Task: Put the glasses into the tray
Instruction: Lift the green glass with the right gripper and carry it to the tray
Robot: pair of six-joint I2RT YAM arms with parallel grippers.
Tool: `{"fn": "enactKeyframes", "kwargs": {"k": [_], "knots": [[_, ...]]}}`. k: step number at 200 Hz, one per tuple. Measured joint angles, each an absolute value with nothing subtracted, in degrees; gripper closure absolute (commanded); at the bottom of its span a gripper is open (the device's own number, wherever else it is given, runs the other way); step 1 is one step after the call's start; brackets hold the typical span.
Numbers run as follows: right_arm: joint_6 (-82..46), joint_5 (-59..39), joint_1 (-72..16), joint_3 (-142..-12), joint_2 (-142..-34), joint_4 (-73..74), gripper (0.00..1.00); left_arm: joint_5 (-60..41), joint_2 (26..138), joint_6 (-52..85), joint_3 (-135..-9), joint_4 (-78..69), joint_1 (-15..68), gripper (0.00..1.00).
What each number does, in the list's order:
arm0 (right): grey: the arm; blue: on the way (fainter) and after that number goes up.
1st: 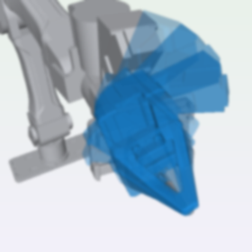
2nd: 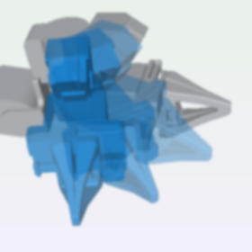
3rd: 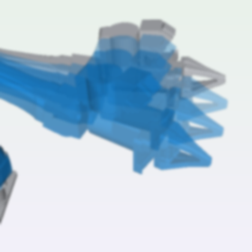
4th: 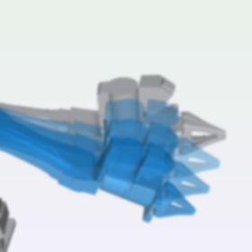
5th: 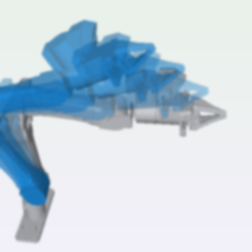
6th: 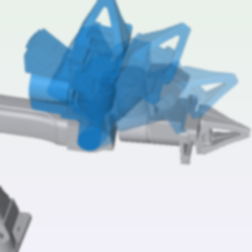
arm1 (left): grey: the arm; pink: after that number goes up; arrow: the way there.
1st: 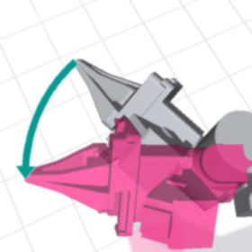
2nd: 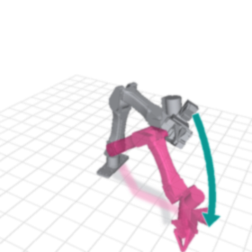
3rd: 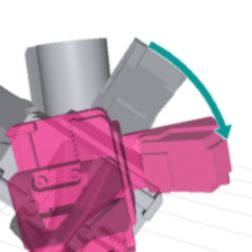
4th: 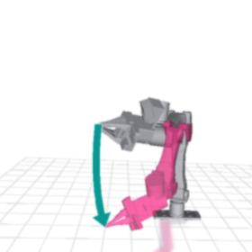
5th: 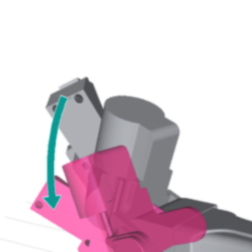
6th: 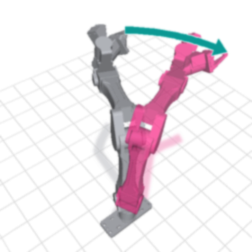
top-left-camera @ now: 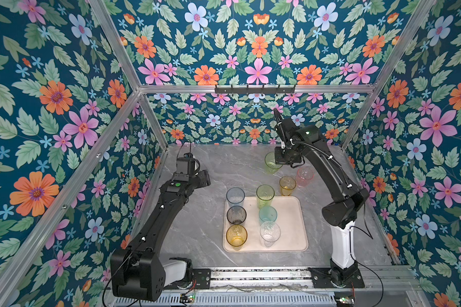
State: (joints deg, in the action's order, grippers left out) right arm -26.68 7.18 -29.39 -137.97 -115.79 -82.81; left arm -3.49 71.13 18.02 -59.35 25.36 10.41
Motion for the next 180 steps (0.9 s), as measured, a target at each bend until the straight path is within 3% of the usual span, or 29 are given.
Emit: {"fn": "enactKeyframes", "kwargs": {"k": [99,180], "knots": [[-30.26,9.41,-29.39,-109.89,-90.35,-81.38,1.0,-6.42,66.22,19.18,-57.3,25.78,10.41,0.24],[-31.31,9.17,-29.41,-89.21,-78.91,-73.67,1.0,-3.55,66.96,19.16,-56.8,25.82,10.41,0.24]]}}
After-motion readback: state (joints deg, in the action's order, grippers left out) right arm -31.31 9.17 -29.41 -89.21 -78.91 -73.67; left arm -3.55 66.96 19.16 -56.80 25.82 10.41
